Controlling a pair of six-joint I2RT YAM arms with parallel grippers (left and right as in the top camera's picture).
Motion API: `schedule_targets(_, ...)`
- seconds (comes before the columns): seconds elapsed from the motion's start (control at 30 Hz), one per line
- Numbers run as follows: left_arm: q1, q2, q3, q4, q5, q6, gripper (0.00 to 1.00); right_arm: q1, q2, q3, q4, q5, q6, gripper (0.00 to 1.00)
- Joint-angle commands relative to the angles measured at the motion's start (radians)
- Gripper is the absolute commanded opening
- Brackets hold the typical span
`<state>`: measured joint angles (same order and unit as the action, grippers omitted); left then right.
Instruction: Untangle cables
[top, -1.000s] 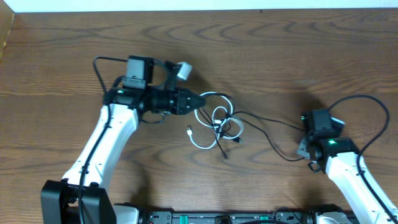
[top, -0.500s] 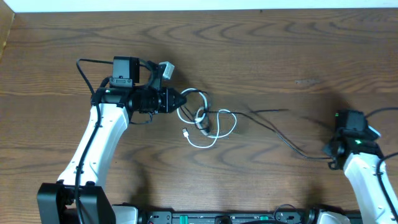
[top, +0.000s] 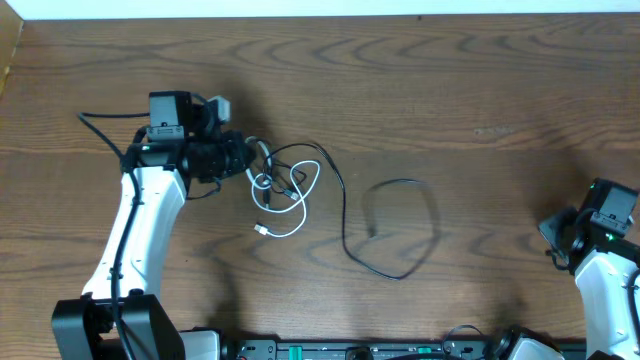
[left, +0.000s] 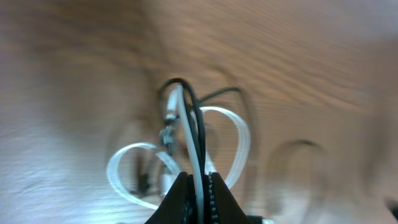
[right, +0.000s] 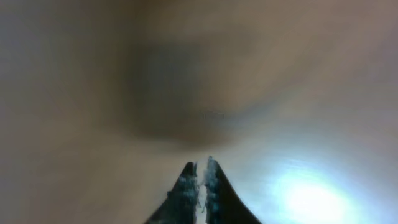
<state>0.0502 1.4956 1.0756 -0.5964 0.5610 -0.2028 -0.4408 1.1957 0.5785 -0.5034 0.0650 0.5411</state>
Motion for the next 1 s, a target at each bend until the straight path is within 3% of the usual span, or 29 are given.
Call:
schedule_targets(0.0,-0.076,-0.022,0.013,0.054,0.467,0.133,0.07,0.006,-0.005,0.001,0.119,-0.646,-0.234,0.33)
schedule_targets(0.1,-0.175,-0.022,0.013,0.094,0.627,0.203,0.07,0.064,-0.005,0.001,0.232,-0.995,-0.353,0.47)
schedule_targets(0.2,-0.306,-0.022,0.013,0.132,0.719,0.283,0.07,0.135,-0.005,0.001,0.249,-1.048,-0.425,0.49)
schedule_targets(0.37,-0.467,-0.023,0.013,0.248,0.741,0.295,0.08,0.297,-0.005,0.001,0.242,-1.047,-0.560,0.59)
schedule_targets(0.57,-0.494,-0.034,0.015,0.367,0.737,0.182,0.07,0.415,-0.005,0.001,0.241,-1.036,-0.603,0.59)
schedule_targets(0.67,-0.494,-0.046,0.015,0.397,0.736,0.174,0.08,0.458,-0.005,0.001,0.235,-1.021,-0.602,0.50)
schedule_targets(0.77,-0.494,-0.046,0.015,0.392,0.702,0.174,0.08,0.483,-0.005,0.001,0.201,-1.021,-0.603,0.61)
schedule_targets(0.87,-0.494,-0.046,0.015,0.352,0.623,0.175,0.07,0.489,-0.005,0.001,0.195,-1.021,-0.603,0.57)
schedule_targets(0.97,-0.494,-0.046,0.015,0.256,0.428,0.176,0.07,0.489,-0.005,0.001,0.196,-1.010,-0.603,0.57)
